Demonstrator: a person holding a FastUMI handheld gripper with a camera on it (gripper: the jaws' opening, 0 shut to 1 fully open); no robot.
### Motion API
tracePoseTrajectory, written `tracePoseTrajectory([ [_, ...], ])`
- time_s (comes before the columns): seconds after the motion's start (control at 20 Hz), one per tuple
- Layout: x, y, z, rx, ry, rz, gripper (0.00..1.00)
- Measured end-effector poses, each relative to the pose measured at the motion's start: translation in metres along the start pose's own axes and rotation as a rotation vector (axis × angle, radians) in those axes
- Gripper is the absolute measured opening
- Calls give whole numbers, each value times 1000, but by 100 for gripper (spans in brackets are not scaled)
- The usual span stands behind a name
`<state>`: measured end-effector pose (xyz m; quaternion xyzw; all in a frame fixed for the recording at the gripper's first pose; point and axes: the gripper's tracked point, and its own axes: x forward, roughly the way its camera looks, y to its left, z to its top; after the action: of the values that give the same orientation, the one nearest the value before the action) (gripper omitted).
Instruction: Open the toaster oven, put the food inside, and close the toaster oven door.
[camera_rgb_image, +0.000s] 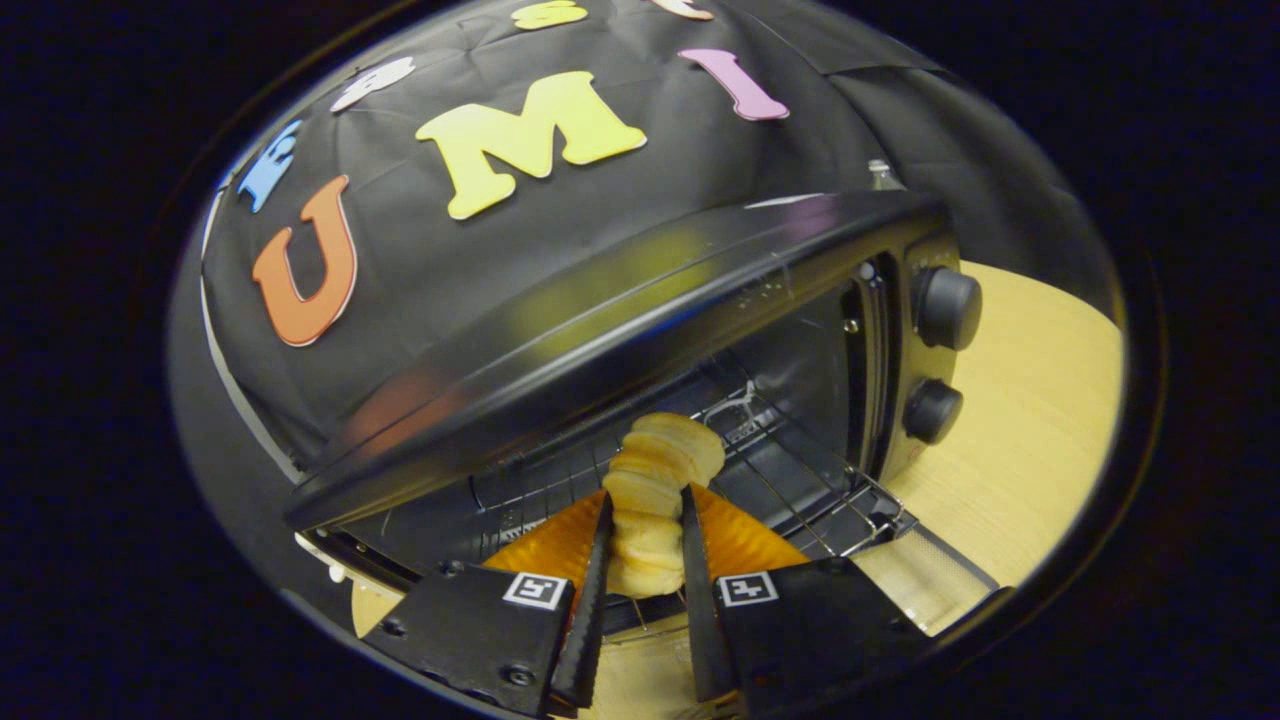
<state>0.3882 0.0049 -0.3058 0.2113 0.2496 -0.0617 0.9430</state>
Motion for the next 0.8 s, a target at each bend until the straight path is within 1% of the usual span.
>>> tracePoseTrajectory([
  [0.1,3,5,0,-16,-9,14,42],
  [0.15,4,6,-1,-19,-9,18,45],
  [0.3,8,6,-4,-12,-9,6,49],
  [0.35,8,5,-8,-9,2,5,54],
  [0.5,-2,13,-11,-10,20,35,68],
  [0.6,-20,14,-11,-54,16,30,87],
  [0.65,-30,14,-16,-78,36,32,97],
  [0.7,-40,15,-23,-105,63,44,100],
  [0.8,-66,15,-31,-161,95,76,100],
])
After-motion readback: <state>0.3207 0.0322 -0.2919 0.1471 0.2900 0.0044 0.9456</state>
